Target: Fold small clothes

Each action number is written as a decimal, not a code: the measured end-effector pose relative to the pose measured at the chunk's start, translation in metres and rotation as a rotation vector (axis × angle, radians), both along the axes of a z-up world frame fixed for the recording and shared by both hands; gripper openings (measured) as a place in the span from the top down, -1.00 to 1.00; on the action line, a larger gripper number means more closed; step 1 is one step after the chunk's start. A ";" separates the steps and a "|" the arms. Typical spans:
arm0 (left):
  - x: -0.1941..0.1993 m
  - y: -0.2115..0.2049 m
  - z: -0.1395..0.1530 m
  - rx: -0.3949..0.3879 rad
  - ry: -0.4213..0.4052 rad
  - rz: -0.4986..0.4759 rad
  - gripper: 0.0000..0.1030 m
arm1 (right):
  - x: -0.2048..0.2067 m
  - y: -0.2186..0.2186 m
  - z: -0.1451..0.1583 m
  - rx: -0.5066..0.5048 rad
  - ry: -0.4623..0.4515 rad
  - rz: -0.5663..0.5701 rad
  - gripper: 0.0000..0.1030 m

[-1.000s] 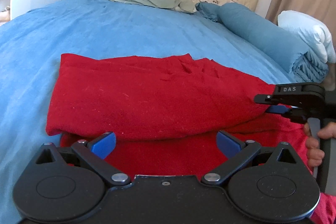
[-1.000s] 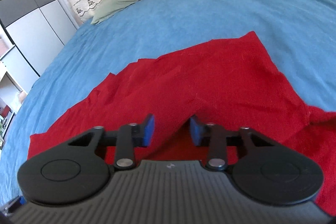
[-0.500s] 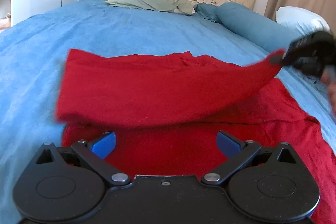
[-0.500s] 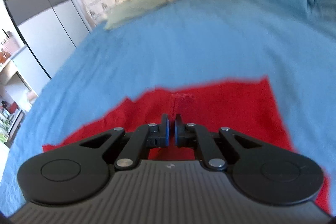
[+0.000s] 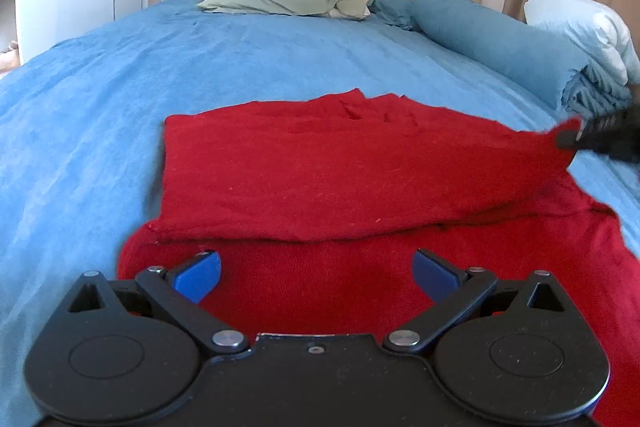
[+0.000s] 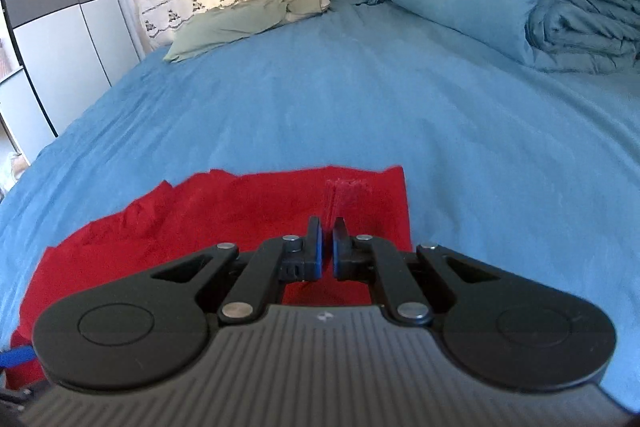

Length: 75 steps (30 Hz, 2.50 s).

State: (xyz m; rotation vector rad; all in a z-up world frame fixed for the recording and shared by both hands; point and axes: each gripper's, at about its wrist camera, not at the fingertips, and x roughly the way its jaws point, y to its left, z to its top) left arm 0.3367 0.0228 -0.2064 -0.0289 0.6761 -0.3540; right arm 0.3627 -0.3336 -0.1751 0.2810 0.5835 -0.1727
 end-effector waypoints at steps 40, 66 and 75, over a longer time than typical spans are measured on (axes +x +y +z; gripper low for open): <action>-0.011 -0.009 0.163 0.127 -0.105 0.094 -1.00 | -0.104 0.018 0.101 -0.116 -0.149 0.250 -1.00; -0.273 0.081 0.066 -0.007 0.139 0.148 -0.99 | -0.394 0.001 0.060 -0.107 0.031 0.240 -1.00; -0.263 0.081 0.026 -0.020 0.230 0.153 -0.60 | -0.394 -0.001 0.000 0.005 0.166 0.123 -1.00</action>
